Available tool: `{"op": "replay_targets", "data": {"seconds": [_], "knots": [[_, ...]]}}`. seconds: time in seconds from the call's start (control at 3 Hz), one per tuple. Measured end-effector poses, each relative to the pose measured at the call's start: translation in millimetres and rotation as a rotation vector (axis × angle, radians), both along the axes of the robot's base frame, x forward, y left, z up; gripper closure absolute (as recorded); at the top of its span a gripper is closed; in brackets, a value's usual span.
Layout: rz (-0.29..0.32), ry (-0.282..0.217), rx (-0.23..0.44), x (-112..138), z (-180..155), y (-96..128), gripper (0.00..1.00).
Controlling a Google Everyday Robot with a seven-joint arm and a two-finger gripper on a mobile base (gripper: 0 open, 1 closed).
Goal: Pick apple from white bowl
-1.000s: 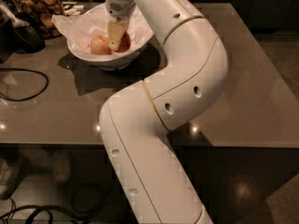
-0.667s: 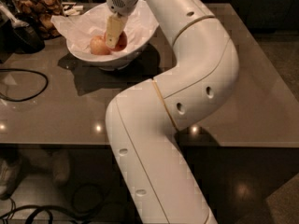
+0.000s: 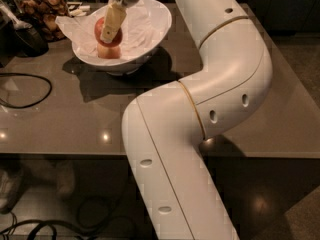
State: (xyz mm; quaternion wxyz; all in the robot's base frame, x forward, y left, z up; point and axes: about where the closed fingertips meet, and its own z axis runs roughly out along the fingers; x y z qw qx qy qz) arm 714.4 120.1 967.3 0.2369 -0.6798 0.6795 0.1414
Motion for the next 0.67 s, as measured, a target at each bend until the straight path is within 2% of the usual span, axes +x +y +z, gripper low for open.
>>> {"op": "replay_targets", "data": {"seconds": [0.33,0.67], "knots": [[0.073,-0.017,0.033,-19,22,14,1.0],[0.113,-0.045,0.031,-33,42,25,1.0]]}}
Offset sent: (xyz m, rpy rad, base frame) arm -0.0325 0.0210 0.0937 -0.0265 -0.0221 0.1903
